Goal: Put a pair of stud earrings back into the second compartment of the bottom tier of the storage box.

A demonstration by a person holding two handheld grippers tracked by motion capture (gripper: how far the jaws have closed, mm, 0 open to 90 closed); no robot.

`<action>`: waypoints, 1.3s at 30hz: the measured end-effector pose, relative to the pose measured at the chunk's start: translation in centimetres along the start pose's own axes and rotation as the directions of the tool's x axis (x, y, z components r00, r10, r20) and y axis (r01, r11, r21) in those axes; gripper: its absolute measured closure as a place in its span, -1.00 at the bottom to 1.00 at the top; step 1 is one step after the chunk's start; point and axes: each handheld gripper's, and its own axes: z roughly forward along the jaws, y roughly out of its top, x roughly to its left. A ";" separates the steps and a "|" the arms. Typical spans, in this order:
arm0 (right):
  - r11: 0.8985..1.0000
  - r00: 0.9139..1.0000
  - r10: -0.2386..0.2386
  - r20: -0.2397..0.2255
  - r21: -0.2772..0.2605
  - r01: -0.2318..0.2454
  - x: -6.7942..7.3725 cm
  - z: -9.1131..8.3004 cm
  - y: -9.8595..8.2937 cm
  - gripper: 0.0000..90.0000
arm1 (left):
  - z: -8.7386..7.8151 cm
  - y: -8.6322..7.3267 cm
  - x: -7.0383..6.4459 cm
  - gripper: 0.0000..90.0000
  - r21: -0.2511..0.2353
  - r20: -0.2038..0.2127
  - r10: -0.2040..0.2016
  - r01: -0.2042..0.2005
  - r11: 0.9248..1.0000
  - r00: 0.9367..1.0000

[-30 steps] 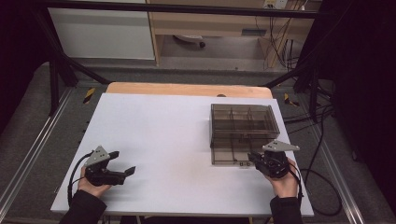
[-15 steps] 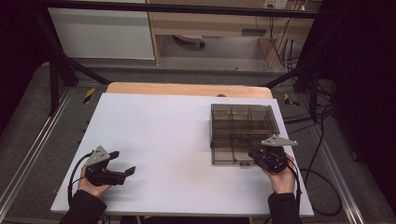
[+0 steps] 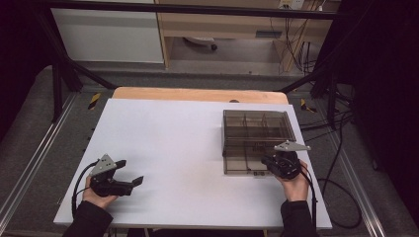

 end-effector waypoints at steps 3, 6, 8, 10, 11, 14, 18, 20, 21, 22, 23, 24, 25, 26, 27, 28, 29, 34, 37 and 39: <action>1.000 1.000 -0.004 -0.002 0.001 0.004 0.0 0.3 0.0 0.78 | 0.0 0.0 0.0 -0.90 -0.001 -0.001 0.001 -0.001 1.000 1.000; 1.000 1.000 -0.002 -0.001 0.006 0.002 0.0 0.7 -0.1 0.78 | 0.0 0.0 0.0 -0.90 -0.001 -0.001 0.001 -0.001 1.000 1.000; 1.000 1.000 -0.002 -0.002 0.009 0.002 0.0 0.8 -0.1 0.78 | 0.0 0.0 0.0 -0.90 0.000 -0.001 0.001 -0.001 1.000 1.000; 1.000 1.000 0.000 -0.003 0.010 0.000 0.1 0.9 -0.1 0.78 | 0.0 0.0 0.0 -0.90 0.002 -0.001 0.004 -0.004 1.000 1.000; 1.000 1.000 -0.003 -0.001 0.011 0.003 0.1 1.0 -0.1 0.78 | 0.0 0.0 0.0 -0.90 0.000 -0.001 0.002 -0.002 1.000 1.000; 1.000 1.000 -0.004 -0.005 0.013 0.004 0.1 1.3 -0.3 0.78 | 0.0 0.0 0.0 -0.90 0.000 -0.001 0.001 -0.001 1.000 1.000; 1.000 1.000 0.001 -0.006 0.027 -0.001 0.1 1.8 -0.6 0.78 | 0.0 0.0 0.0 -0.90 0.000 0.000 0.002 -0.002 1.000 1.000; 1.000 1.000 0.001 -0.005 0.029 -0.001 0.1 1.9 -0.6 0.78 | 0.0 0.0 0.0 -0.90 0.000 -0.001 0.002 -0.002 1.000 1.000; 0.999 1.000 -0.002 -0.006 0.032 0.003 0.1 2.0 -0.6 0.78 | 0.0 0.0 0.0 -0.90 -0.001 0.000 0.001 -0.001 1.000 1.000; 0.999 1.000 -0.006 -0.004 0.037 0.006 0.2 2.1 -0.7 0.78 | 0.0 0.0 0.0 -0.90 -0.001 0.000 0.001 -0.001 1.000 1.000; 0.999 1.000 -0.003 -0.006 0.036 0.003 0.3 2.2 -0.7 0.78 | 0.0 0.0 0.0 -0.90 0.000 -0.001 0.001 -0.001 1.000 1.000; 0.999 1.000 -0.006 -0.005 0.040 0.006 0.3 2.3 -0.7 0.78 | 0.0 0.0 0.0 -0.90 0.000 -0.001 0.002 -0.002 1.000 1.000; 0.999 1.000 -0.009 -0.005 0.042 0.009 0.3 2.4 -0.7 0.78 | 0.0 0.0 0.0 -0.90 0.000 0.000 0.003 -0.003 1.000 1.000; 0.999 1.000 -0.008 -0.005 0.047 0.008 0.3 2.6 -0.8 0.78 | -0.1 0.0 0.0 -0.90 0.000 -0.001 0.004 -0.004 1.000 1.000; 0.999 1.000 -0.010 -0.002 0.049 0.010 0.3 2.7 -0.8 0.78 | -0.1 0.0 0.0 -0.90 0.000 -0.001 0.003 -0.003 1.000 1.000; 0.999 1.000 -0.012 -0.002 0.052 0.012 0.3 2.8 -0.8 0.78 | -0.1 0.0 0.0 -0.90 0.000 -0.001 0.004 -0.004 1.000 1.000; 0.998 1.000 -0.013 -0.002 0.054 0.013 0.3 2.9 -0.9 0.78 | -0.1 0.0 0.0 -0.90 -0.001 0.000 0.003 -0.003 1.000 1.000; 0.997 1.000 -0.014 0.002 0.071 0.013 0.3 3.4 -1.2 0.77 | -0.1 0.0 0.0 -0.90 0.000 0.000 0.004 -0.004 1.000 1.000; 0.997 1.000 -0.016 0.003 0.078 0.016 0.3 3.6 -1.2 0.77 | -0.1 0.0 0.0 -0.90 -0.001 0.000 0.003 -0.003 1.000 1.000; 0.997 1.000 -0.015 0.002 0.080 0.015 0.3 3.8 -1.3 0.77 | -0.1 0.0 0.0 -0.90 -0.001 0.000 0.003 -0.003 1.000 1.000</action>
